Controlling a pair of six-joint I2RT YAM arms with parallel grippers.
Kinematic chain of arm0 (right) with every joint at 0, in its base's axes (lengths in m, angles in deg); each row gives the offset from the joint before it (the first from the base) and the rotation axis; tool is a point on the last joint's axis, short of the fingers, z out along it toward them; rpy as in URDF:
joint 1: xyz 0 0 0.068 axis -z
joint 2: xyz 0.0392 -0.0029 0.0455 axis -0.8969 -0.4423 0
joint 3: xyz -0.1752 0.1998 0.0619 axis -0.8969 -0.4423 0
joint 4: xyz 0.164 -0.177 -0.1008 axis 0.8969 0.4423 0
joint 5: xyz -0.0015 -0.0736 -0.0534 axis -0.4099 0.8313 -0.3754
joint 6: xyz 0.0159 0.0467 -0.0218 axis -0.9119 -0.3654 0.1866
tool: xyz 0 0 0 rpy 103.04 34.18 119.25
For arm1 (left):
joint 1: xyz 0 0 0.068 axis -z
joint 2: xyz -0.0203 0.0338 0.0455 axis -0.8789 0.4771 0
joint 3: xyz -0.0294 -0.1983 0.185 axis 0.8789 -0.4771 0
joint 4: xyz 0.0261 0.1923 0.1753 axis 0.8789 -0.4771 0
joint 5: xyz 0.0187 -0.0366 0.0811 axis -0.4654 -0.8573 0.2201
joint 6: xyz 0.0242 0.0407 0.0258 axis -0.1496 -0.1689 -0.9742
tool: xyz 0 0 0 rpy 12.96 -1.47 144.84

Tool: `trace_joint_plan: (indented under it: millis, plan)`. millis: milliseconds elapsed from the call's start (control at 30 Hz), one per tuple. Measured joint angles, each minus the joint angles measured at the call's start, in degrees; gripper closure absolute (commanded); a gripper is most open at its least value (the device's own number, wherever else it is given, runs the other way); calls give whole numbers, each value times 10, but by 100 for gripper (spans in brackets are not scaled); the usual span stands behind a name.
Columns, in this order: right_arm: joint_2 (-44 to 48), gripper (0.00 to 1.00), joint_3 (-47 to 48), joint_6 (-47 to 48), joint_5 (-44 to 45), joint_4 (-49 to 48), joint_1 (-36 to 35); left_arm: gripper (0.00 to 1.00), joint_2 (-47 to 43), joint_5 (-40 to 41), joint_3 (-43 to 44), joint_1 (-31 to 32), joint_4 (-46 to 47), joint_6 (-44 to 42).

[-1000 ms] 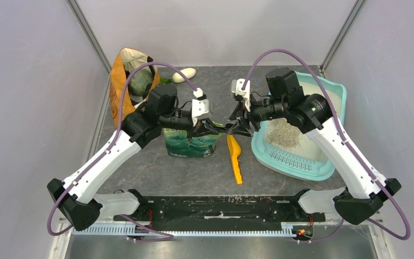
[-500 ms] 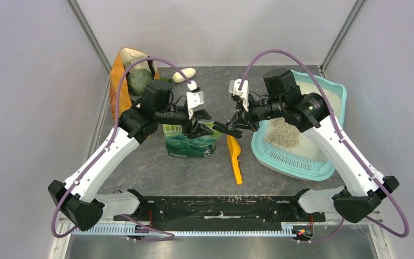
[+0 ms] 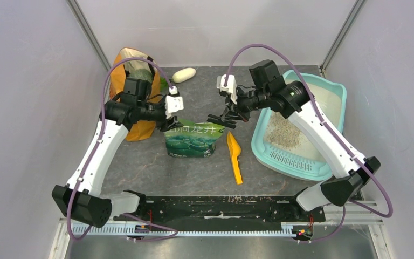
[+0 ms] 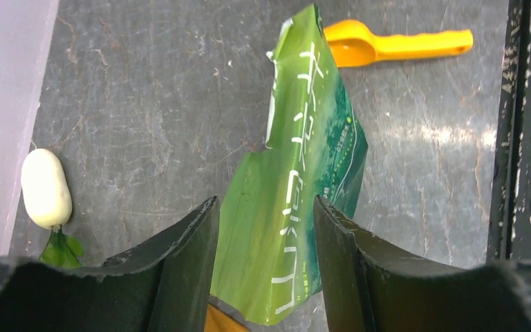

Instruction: Fill the litter box with clean litter

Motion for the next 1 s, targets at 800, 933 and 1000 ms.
trace_joint_plan:
  millis: [800, 933, 1000]
  plan:
    - [-52, 100, -108, -48, -95, -229, 0, 95, 52, 9, -51, -1, -26, -164]
    - [-59, 100, -125, -67, -109, -278, -2, 97, 52, 9, -51, -1, -26, -164]
    - [-64, 100, -135, -75, -113, -299, -4, 98, 52, 9, -51, -1, -26, -164]
